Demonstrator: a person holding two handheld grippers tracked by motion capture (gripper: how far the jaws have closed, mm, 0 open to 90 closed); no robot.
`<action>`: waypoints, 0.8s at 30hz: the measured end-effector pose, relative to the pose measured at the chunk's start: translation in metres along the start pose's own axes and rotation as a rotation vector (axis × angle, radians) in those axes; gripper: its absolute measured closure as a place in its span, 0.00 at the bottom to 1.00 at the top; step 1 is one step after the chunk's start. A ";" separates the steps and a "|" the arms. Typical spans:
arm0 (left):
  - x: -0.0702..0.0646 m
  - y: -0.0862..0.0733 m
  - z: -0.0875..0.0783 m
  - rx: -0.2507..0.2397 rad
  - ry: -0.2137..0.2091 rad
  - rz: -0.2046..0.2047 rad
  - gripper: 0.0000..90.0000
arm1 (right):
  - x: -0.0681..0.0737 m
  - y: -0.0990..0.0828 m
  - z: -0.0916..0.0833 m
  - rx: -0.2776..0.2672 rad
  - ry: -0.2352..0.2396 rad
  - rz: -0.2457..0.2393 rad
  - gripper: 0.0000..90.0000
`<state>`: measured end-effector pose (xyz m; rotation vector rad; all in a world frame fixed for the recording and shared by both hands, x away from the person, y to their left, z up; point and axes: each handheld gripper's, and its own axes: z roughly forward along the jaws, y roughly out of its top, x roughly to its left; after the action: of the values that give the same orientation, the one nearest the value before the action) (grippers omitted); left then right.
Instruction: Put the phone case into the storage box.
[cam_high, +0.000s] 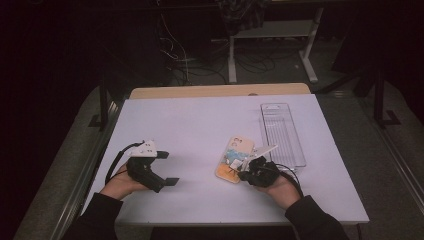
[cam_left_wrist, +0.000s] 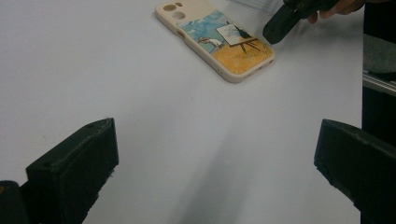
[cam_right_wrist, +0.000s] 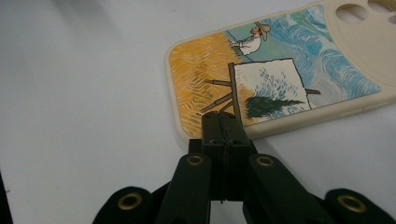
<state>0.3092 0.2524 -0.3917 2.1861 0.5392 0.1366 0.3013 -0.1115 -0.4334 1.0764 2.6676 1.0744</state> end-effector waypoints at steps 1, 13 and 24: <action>0.000 0.000 0.000 0.001 0.000 0.000 0.00 | 0.000 0.000 0.001 0.004 -0.003 0.000 0.99; 0.000 0.000 0.000 -0.005 -0.003 0.001 0.00 | 0.002 0.010 0.011 0.004 0.008 -0.021 0.99; -0.001 0.000 -0.001 -0.022 -0.001 -0.017 0.00 | 0.008 0.032 0.032 0.000 0.046 -0.043 0.99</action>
<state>0.3085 0.2528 -0.3913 2.1597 0.5527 0.1318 0.3236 -0.0716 -0.4362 1.0015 2.7129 1.1041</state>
